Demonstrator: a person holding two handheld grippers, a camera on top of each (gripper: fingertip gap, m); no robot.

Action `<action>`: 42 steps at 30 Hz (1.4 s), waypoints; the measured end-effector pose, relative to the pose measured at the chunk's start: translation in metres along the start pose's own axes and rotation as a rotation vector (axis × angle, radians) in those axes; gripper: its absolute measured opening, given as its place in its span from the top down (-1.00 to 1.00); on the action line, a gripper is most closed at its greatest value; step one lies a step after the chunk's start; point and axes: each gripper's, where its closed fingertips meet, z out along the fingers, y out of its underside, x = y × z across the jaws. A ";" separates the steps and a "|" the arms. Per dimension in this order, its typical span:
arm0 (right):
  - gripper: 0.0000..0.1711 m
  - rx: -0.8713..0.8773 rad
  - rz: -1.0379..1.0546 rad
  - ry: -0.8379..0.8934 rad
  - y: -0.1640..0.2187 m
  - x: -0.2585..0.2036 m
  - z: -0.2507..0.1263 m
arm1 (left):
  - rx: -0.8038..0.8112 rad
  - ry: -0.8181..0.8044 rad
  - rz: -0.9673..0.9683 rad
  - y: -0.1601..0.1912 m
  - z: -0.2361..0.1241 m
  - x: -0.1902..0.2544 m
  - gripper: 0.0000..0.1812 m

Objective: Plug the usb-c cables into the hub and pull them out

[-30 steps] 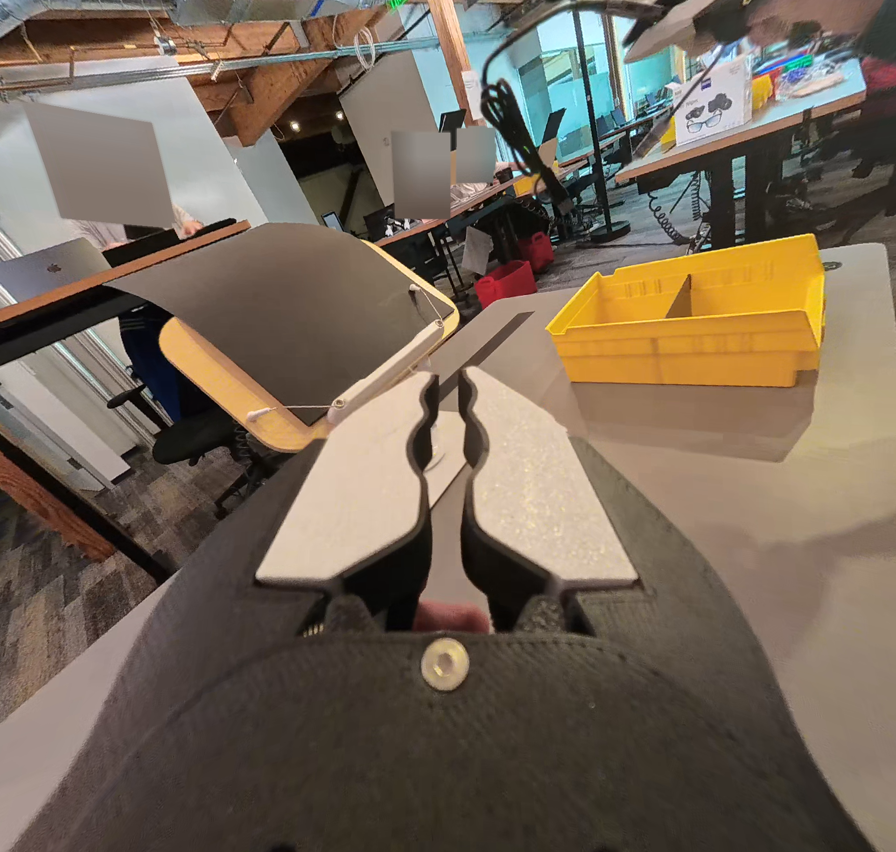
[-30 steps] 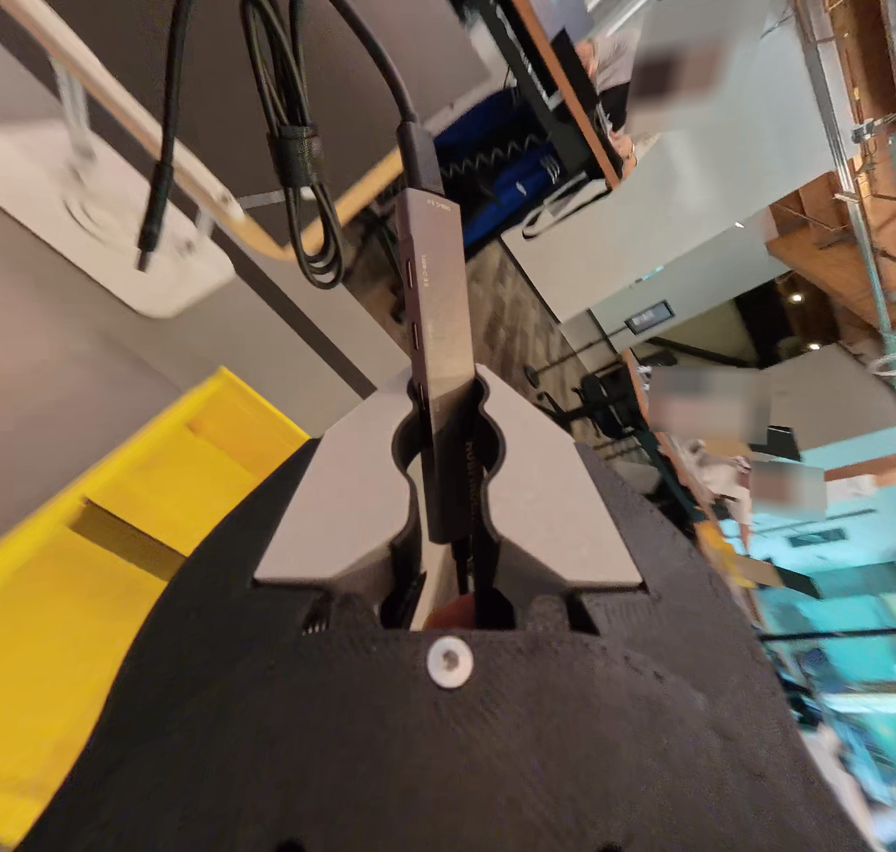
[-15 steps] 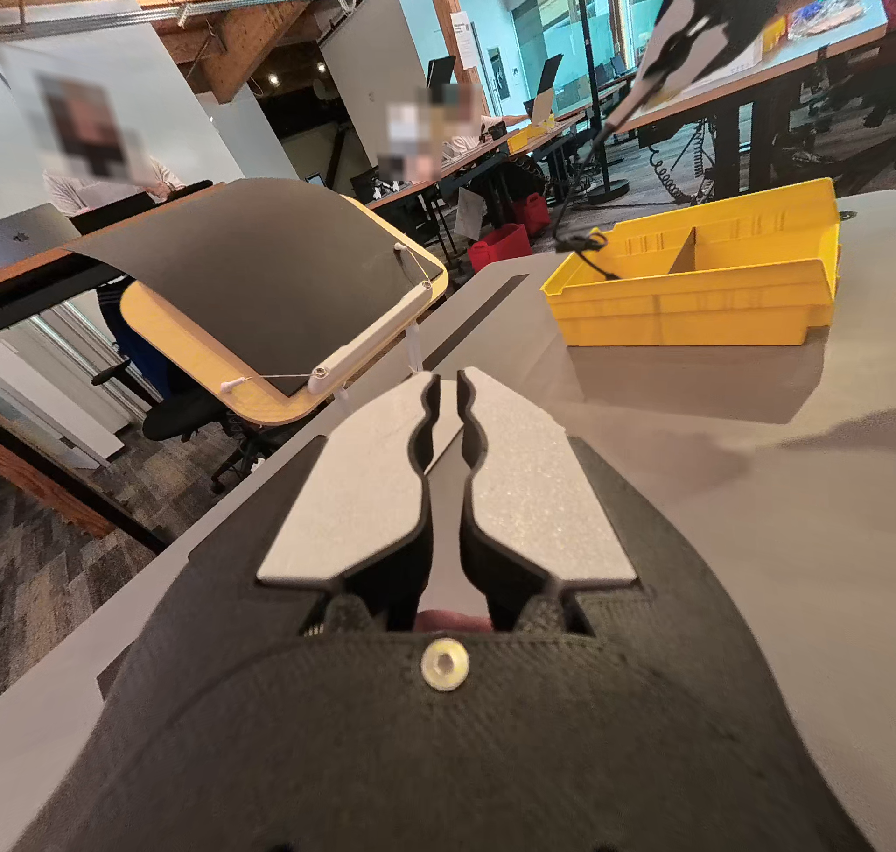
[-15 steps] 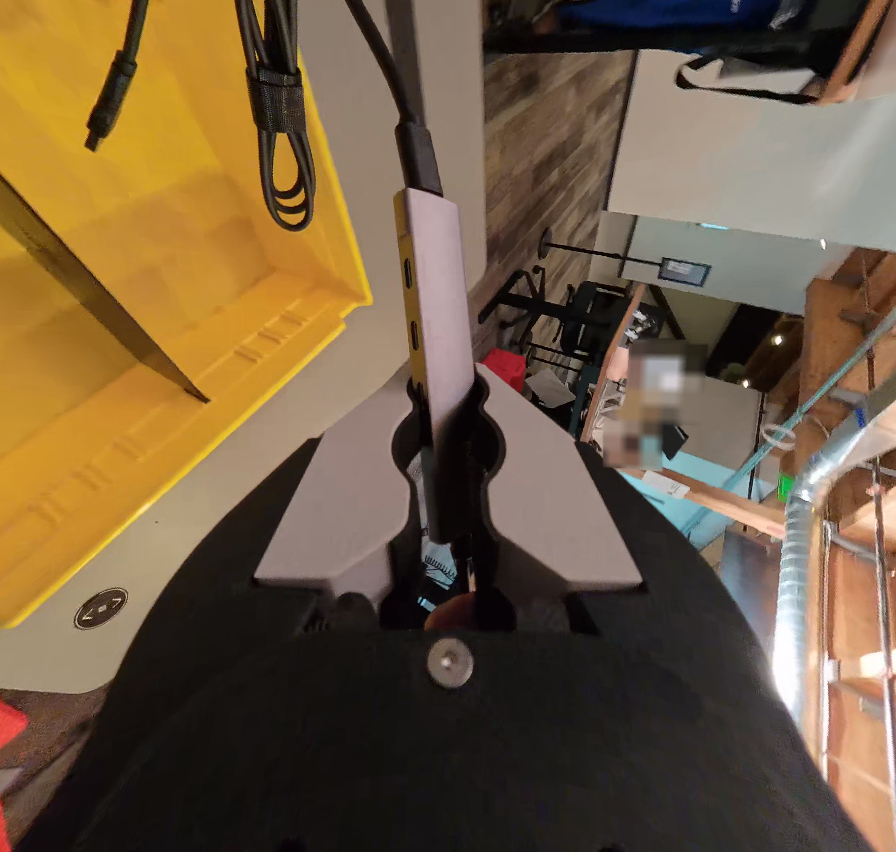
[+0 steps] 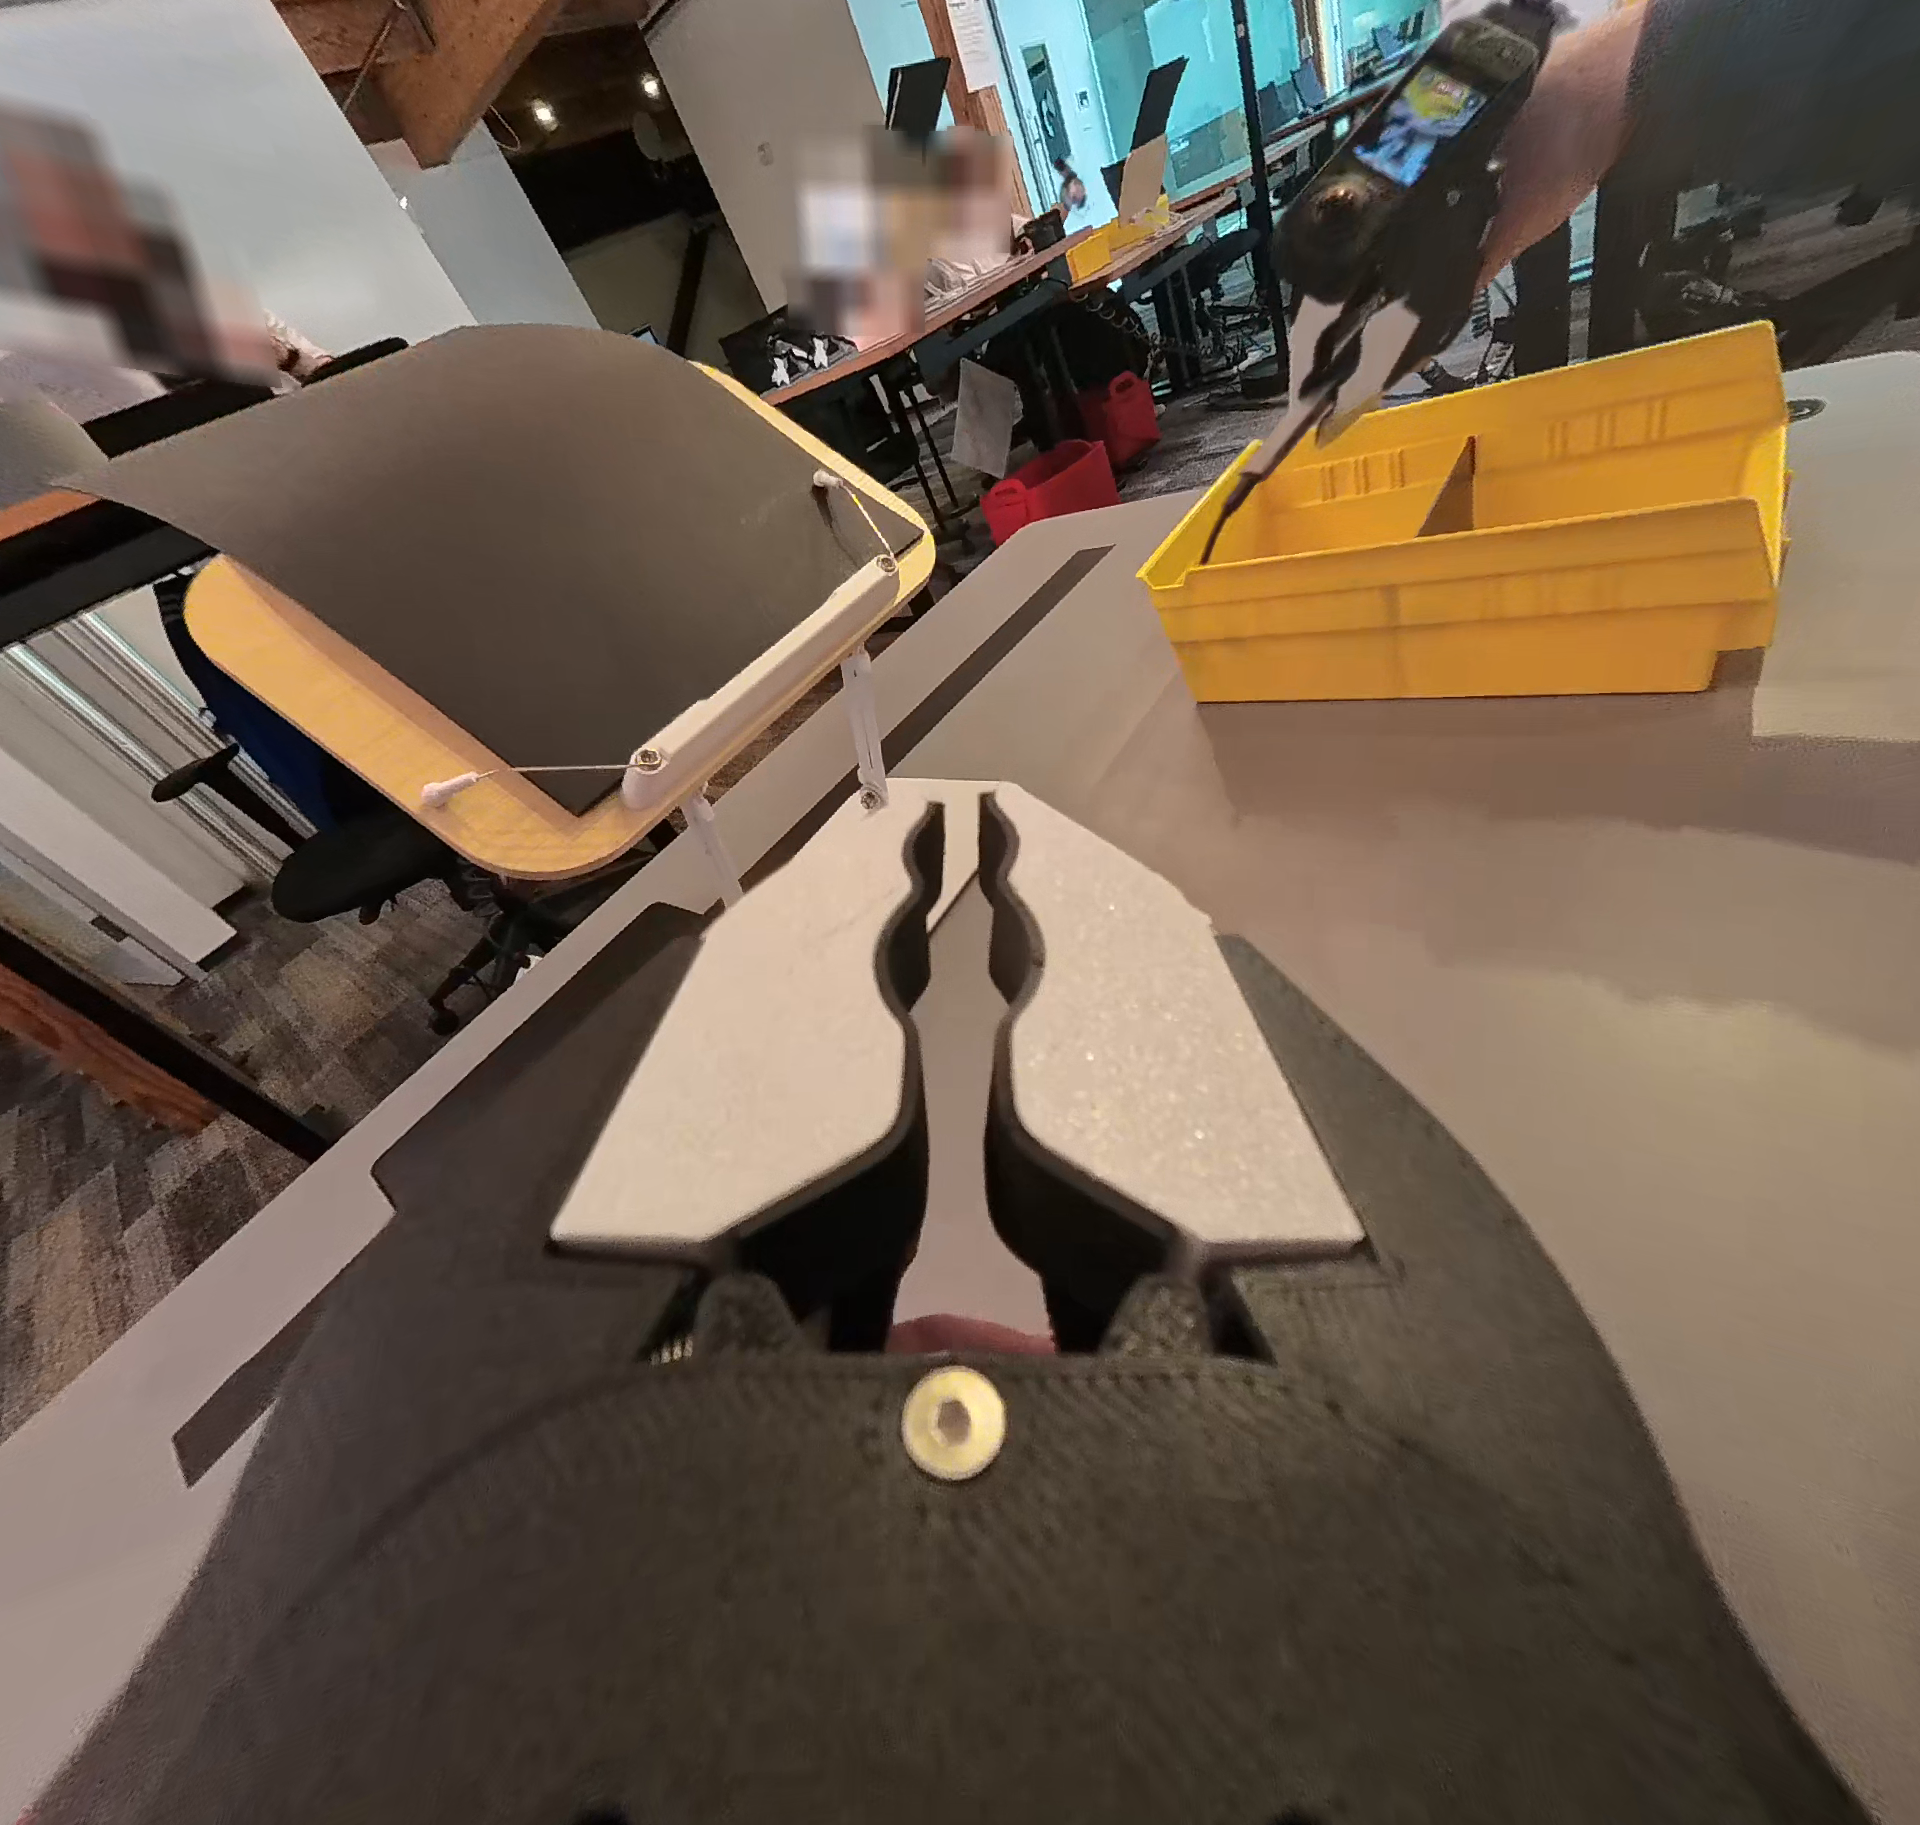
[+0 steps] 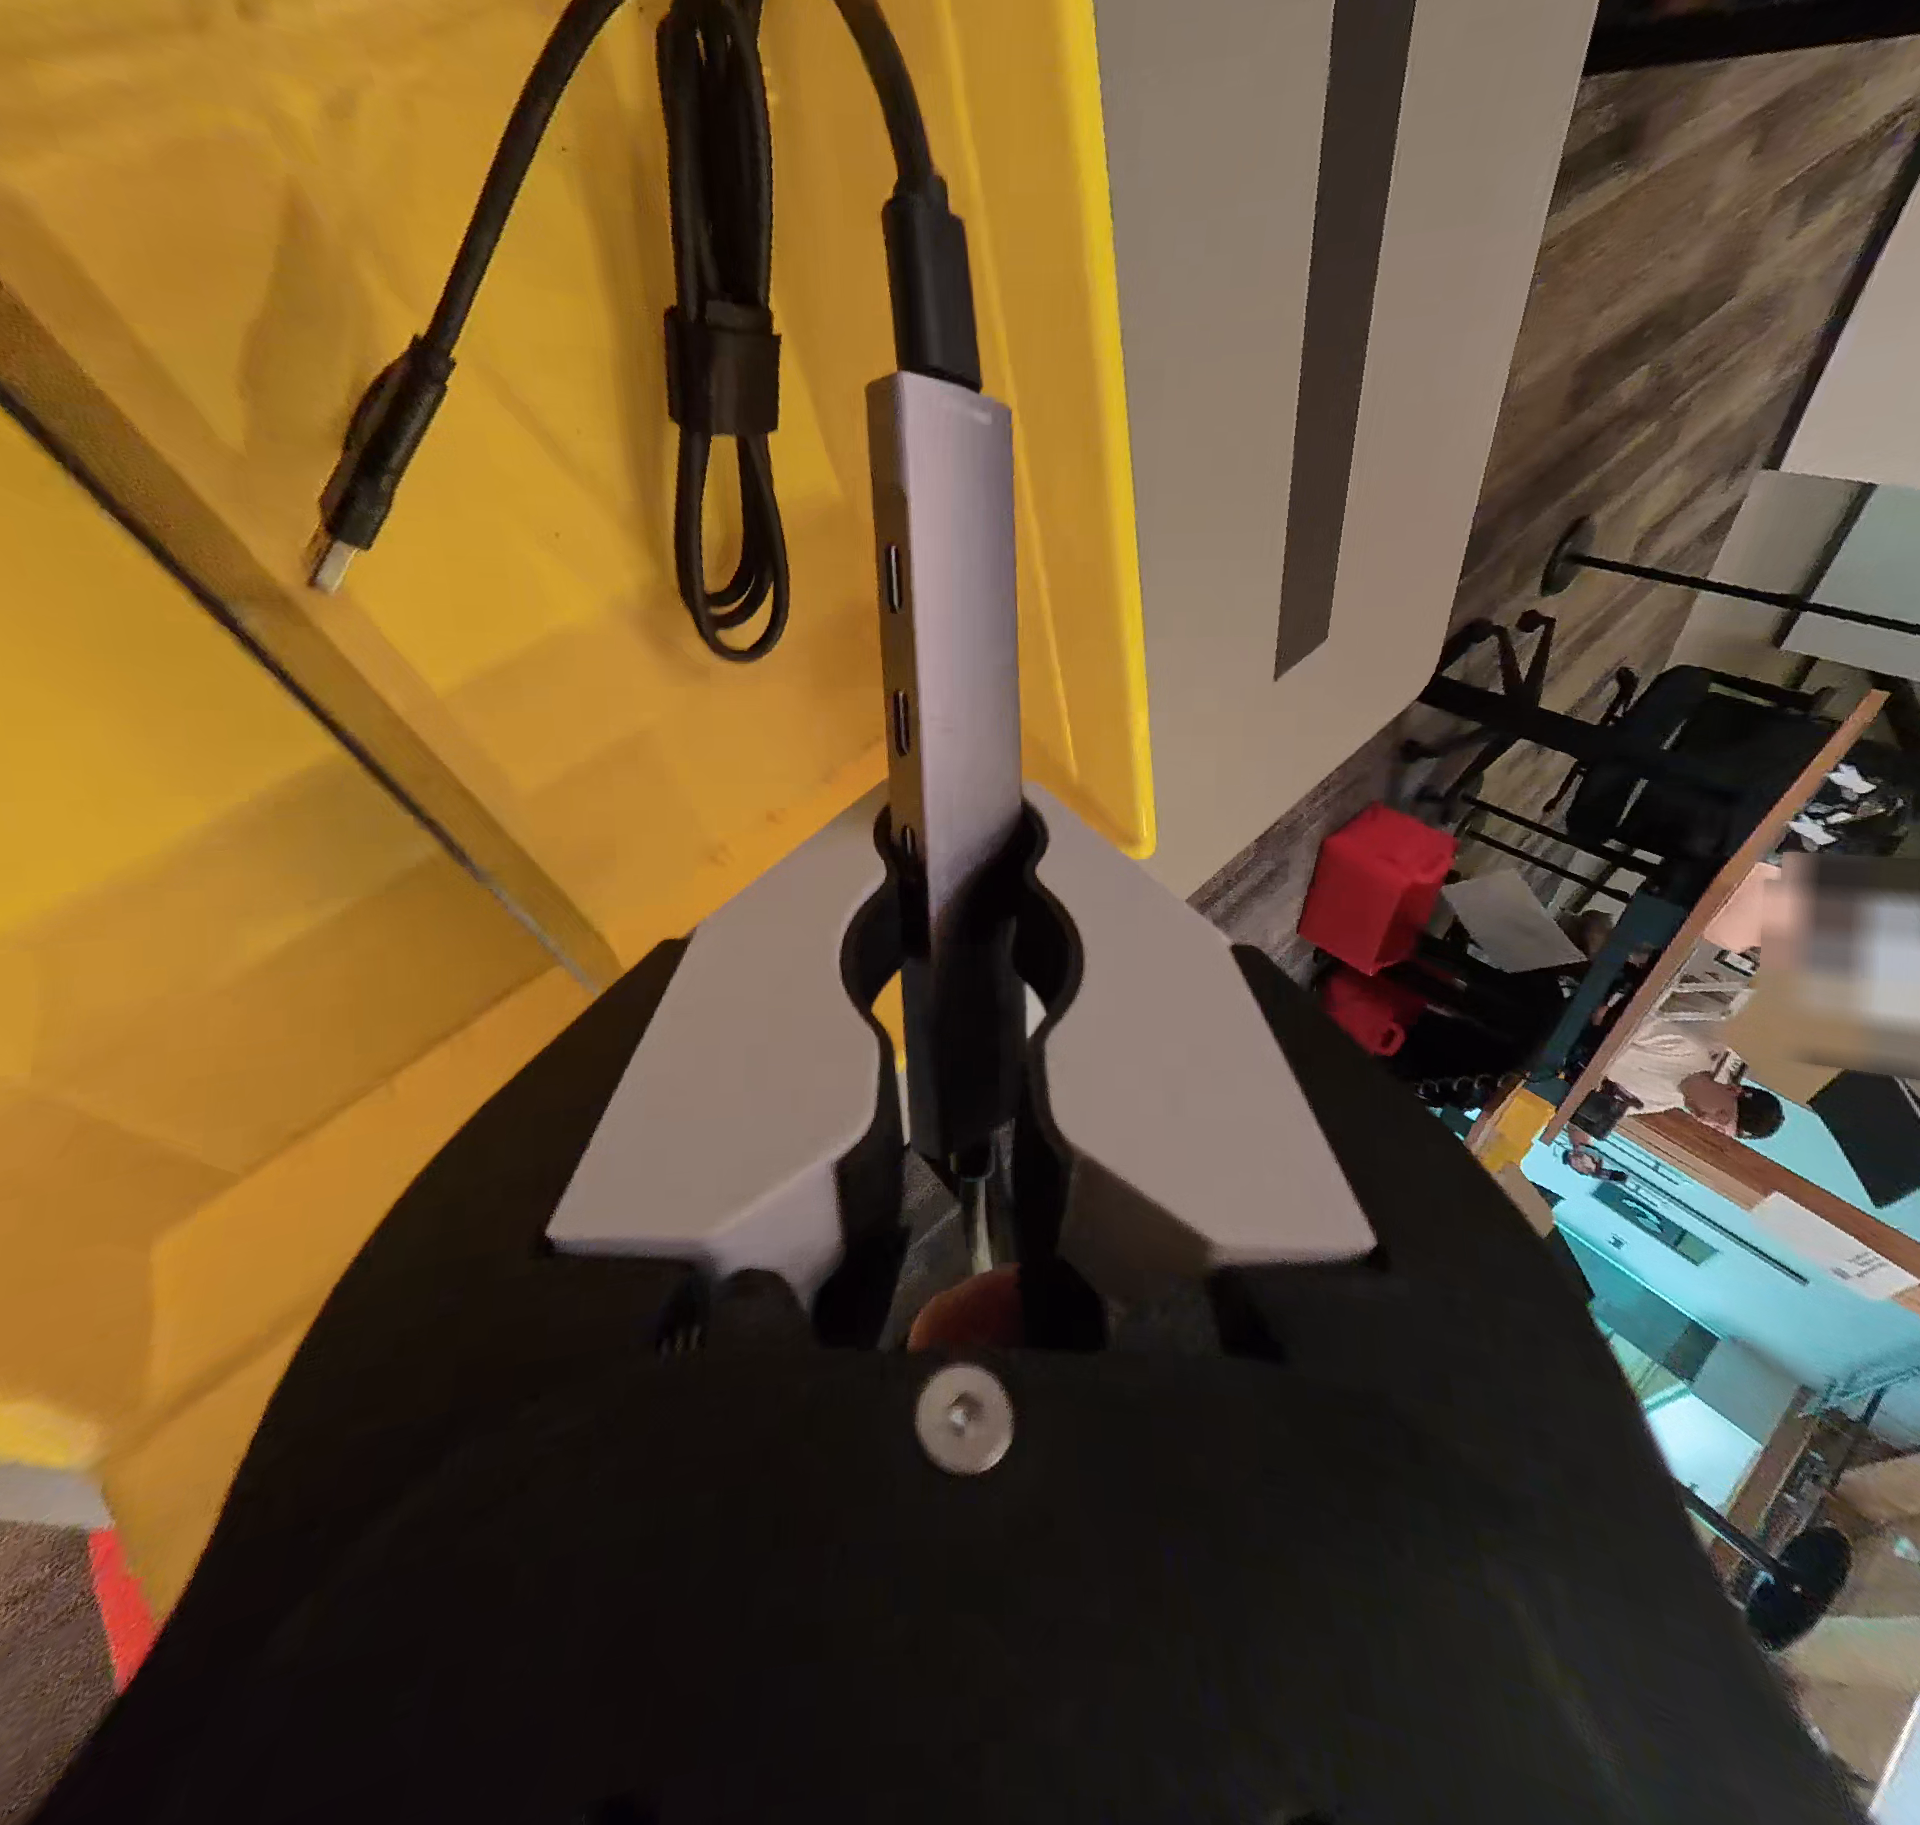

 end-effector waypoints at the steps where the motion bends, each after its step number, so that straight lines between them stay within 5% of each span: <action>1: 0.87 0.000 -0.004 -0.001 -0.001 -0.001 0.006 | -0.003 0.002 0.000 0.001 0.001 0.001 0.94; 14: 0.90 -0.095 -0.023 -0.190 0.000 -0.041 0.066 | -0.028 0.027 -0.005 0.011 0.008 0.010 0.94; 22: 0.97 -0.242 0.019 -0.493 0.004 -0.081 0.086 | -0.050 0.043 0.025 0.014 0.011 0.018 0.94; 25: 0.84 -0.292 0.059 -0.521 0.003 -0.080 0.086 | -0.053 0.045 0.039 0.013 0.011 0.019 0.94; 26: 0.69 -0.291 0.052 -0.518 0.002 -0.078 0.085 | -0.054 0.046 0.045 0.013 0.011 0.019 0.94; 33: 0.51 -0.106 0.166 -0.419 -0.022 -0.053 0.051 | -0.055 0.012 0.050 0.012 0.005 0.004 0.93; 42: 0.50 0.124 0.382 -0.192 -0.025 -0.018 -0.020 | -0.096 -0.080 0.062 0.012 -0.009 -0.029 0.89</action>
